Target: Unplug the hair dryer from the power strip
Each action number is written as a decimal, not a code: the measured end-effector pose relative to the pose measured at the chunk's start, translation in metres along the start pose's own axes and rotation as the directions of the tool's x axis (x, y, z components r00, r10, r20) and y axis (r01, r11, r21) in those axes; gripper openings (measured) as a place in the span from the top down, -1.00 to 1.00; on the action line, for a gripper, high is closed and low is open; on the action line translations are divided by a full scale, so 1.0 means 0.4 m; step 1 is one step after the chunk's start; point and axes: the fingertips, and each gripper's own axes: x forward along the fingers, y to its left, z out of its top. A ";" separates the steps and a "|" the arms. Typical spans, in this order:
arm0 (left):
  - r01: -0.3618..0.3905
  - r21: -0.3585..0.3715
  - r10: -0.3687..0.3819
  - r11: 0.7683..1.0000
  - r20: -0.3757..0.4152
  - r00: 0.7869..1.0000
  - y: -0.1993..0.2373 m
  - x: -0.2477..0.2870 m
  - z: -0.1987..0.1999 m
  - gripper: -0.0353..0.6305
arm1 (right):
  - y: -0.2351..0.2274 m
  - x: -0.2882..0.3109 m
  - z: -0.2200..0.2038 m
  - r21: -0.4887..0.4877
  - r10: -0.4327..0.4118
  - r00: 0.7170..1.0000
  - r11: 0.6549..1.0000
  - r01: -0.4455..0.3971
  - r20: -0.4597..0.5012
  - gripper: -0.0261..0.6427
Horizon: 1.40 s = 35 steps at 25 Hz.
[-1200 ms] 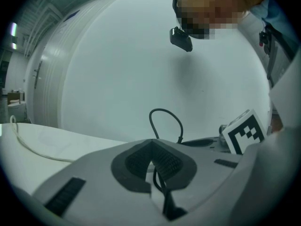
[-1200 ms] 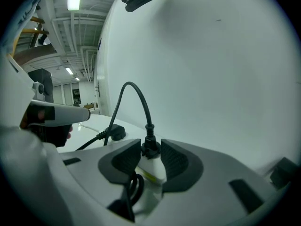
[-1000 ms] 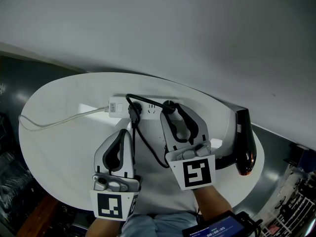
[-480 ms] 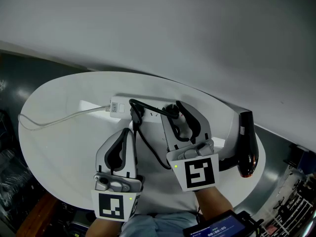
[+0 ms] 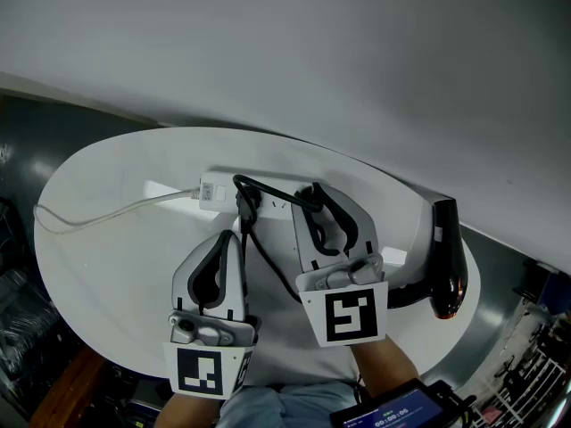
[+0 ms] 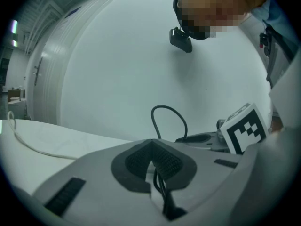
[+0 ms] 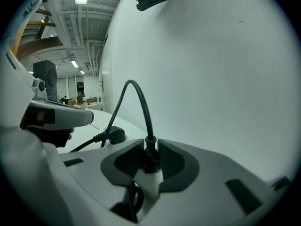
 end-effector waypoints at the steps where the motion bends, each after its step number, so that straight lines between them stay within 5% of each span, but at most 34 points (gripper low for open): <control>1: 0.001 0.003 -0.001 1.000 0.003 1.000 -0.001 0.000 0.002 0.90 | 0.000 0.000 -0.002 -0.003 -0.001 1.000 1.000 0.001 -0.003 0.67; 15: 0.005 -0.015 -0.005 1.000 -0.001 1.000 -0.021 -0.003 0.008 0.90 | -0.016 -0.025 0.071 0.051 -0.027 0.997 0.998 0.023 0.069 0.68; 29: 0.027 0.067 -0.033 0.997 0.097 0.995 -0.025 0.018 0.094 0.90 | -0.058 -0.022 0.154 -0.001 -0.038 0.984 0.999 0.039 0.175 0.67; 35: 0.034 0.061 -0.043 0.998 0.142 0.989 -0.082 -0.059 0.122 0.90 | -0.080 -0.122 0.062 -0.128 -0.041 0.996 0.990 0.050 0.074 0.67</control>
